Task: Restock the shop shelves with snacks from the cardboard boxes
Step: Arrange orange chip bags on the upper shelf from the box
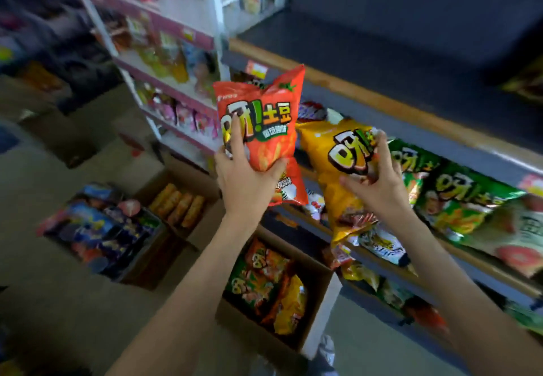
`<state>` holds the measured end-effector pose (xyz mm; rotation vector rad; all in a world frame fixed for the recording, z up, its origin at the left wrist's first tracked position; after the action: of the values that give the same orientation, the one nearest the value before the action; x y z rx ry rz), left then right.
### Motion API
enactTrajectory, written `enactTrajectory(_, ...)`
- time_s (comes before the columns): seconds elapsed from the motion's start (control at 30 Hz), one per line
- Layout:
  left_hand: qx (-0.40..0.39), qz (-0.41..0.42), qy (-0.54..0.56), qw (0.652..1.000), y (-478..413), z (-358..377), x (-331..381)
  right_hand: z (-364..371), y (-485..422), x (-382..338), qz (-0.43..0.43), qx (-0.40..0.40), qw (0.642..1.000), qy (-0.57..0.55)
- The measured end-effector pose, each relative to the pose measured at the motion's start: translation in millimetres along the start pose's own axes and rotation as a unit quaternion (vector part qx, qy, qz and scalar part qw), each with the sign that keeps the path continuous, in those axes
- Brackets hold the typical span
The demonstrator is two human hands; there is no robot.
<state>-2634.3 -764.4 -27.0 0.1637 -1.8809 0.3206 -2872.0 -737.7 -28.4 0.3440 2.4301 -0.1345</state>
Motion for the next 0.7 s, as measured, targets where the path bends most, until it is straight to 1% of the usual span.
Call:
enactTrajectory(0.1, -0.018, 0.045, 0.026, 0.999, -4.7, 9.1, 33.9, -21.9, 13.3, 2.8, 0.013, -0.027, 0.999, -0.022)
enactTrajectory(0.3, -0.045, 0.103, 0.055, 0.992, -6.3, 16.5, 68.1, -50.4, 38.5, 15.4, 0.036, -0.035, 0.991, -0.126)
enactTrajectory(0.53, -0.039, 0.12, 0.077, 0.989, -18.2, 5.2, 78.9, -57.6, 41.2, -2.6, 0.048, -0.075, 0.98, -0.177)
enactTrajectory(0.63, -0.032, 0.118, 0.086, 0.989, -25.2, -5.5, 80.2, -70.0, 41.5, -18.8, 0.022, -0.088, 0.974, -0.208)
enactTrajectory(0.7, -0.041, 0.114, 0.097, 0.988, -32.4, -9.6, 82.3, -85.1, 41.5, -23.6, -0.003, -0.069, 0.973, -0.218)
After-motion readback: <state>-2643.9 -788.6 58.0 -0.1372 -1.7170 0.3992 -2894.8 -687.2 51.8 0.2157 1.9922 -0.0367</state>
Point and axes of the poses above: each hand's wrist, its own y-axis away from the middle knuckle, its own z-axis out of the palm, x = y × z, the point moved 3 cm from there along -y, towards the middle knuckle, and after that the axes turned 10 degrees about y, right-handed, at the moved point
